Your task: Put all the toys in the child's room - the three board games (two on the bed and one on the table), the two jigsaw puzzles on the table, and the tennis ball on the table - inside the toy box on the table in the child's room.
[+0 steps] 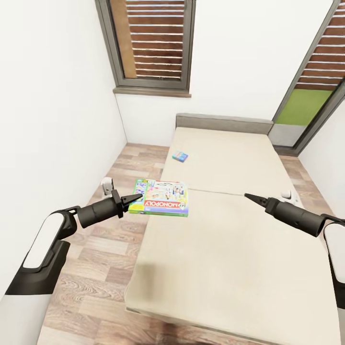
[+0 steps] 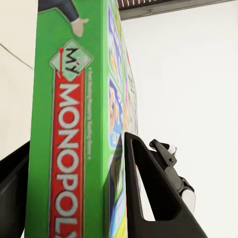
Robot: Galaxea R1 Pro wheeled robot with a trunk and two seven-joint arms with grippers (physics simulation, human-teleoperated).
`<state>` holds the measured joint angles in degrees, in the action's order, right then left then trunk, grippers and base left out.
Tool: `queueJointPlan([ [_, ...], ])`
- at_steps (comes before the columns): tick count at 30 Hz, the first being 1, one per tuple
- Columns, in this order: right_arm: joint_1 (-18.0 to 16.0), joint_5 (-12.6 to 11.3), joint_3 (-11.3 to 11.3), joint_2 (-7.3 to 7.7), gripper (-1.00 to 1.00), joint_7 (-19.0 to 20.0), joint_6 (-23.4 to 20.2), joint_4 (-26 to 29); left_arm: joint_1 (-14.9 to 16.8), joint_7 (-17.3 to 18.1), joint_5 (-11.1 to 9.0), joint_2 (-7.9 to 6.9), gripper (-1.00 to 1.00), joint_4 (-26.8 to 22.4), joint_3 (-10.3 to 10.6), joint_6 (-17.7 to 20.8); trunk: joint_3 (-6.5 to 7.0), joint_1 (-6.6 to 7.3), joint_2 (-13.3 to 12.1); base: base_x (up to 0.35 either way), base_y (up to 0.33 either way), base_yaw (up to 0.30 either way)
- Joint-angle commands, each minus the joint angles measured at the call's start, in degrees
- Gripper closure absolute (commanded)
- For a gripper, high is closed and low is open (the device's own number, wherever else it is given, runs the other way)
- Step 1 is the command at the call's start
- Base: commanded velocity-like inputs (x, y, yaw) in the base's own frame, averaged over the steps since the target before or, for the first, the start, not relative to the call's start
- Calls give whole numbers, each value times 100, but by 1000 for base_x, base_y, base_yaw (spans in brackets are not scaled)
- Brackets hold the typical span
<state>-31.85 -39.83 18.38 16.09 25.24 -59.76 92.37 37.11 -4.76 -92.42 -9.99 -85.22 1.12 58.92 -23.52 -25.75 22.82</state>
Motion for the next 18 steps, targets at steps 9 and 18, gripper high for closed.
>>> queueJointPlan([
  [9,-6,54,0,0,-100,60,-24,1,13,-56,-57,-3,100,4,16,6,75,-3,10,0,0,0],
  [18,-5,54,-2,3,-100,66,-24,1,15,-60,-57,-8,100,5,17,6,159,-3,10,0,0,0],
])
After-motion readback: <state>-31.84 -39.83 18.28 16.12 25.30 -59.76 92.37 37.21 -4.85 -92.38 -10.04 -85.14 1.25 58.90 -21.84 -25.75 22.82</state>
